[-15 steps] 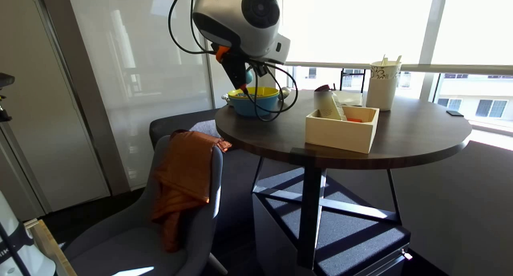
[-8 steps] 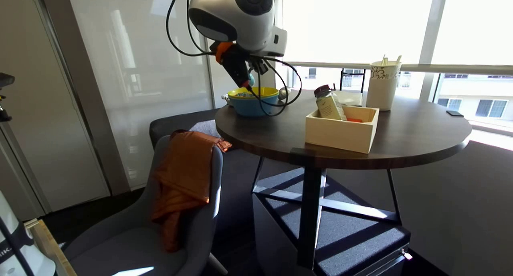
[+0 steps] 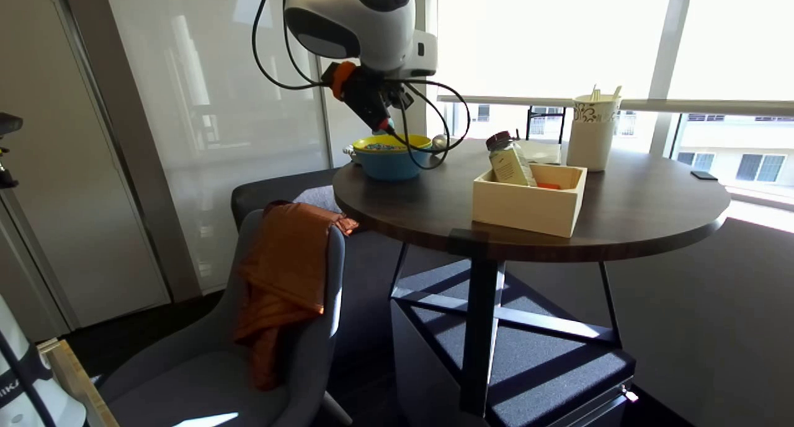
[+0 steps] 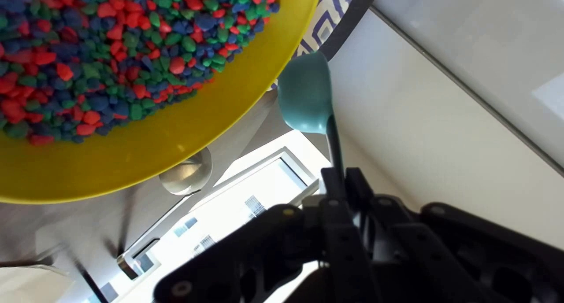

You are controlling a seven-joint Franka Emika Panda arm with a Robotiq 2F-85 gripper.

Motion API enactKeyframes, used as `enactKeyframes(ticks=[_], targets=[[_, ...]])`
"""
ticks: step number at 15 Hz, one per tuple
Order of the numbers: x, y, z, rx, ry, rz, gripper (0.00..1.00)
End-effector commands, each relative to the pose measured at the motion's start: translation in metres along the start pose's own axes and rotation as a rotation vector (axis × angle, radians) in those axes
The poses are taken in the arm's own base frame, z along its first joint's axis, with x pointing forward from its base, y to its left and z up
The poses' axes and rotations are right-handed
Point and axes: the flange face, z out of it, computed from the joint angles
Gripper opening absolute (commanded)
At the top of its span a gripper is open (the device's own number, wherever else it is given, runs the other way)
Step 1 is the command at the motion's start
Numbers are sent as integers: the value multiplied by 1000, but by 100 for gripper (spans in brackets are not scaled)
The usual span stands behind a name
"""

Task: Use the blue serving spoon to take cereal from the yellow plate, then add it to the white plate

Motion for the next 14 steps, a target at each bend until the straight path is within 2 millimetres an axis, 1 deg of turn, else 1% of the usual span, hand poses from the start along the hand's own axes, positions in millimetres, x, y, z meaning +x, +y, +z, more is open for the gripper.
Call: enactKeyframes(ticks=[1, 10, 14], targets=[[-9, -15, -1, -39, -20, -87, 2], [-24, -31, 10, -86, -44, -259, 2], [-28, -39, 9, -132, -48, -390, 2]])
